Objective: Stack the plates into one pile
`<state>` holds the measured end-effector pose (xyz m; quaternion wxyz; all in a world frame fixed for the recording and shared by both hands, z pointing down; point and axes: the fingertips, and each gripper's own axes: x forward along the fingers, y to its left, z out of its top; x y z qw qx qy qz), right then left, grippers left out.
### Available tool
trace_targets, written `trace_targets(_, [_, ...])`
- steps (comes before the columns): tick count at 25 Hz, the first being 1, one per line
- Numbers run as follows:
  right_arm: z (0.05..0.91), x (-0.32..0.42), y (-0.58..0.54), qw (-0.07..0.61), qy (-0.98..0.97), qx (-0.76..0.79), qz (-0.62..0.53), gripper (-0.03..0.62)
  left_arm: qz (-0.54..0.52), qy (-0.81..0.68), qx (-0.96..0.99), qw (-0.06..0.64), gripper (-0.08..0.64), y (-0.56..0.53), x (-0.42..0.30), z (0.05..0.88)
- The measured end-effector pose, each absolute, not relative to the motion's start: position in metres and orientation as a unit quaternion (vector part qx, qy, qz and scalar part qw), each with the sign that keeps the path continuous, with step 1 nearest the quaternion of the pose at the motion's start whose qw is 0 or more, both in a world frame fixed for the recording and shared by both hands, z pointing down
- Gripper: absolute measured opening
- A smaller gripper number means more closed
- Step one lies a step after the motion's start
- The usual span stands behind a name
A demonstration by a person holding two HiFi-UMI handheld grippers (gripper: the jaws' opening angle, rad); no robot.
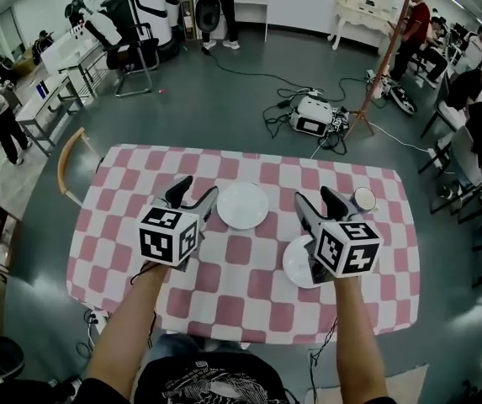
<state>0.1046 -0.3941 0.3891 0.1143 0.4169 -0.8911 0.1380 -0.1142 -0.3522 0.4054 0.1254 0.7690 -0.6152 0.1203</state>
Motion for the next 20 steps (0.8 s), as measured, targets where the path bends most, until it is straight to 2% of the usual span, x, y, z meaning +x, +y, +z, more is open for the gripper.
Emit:
trace_targets(14, [0.480, 0.054, -0.415, 0.192, -0.865, 0.395, 0.241, 0.273, 0.155, -0.535, 0.798, 0.231, 0.259, -0.396, -0.129, 0.495])
trace_targets(20, [0.531, 0.041, -0.421, 0.211, -0.839, 0.397, 0.306, 0.273, 0.178, -0.470, 0.806, 0.312, 0.275, -0.410, -0.126, 0.553])
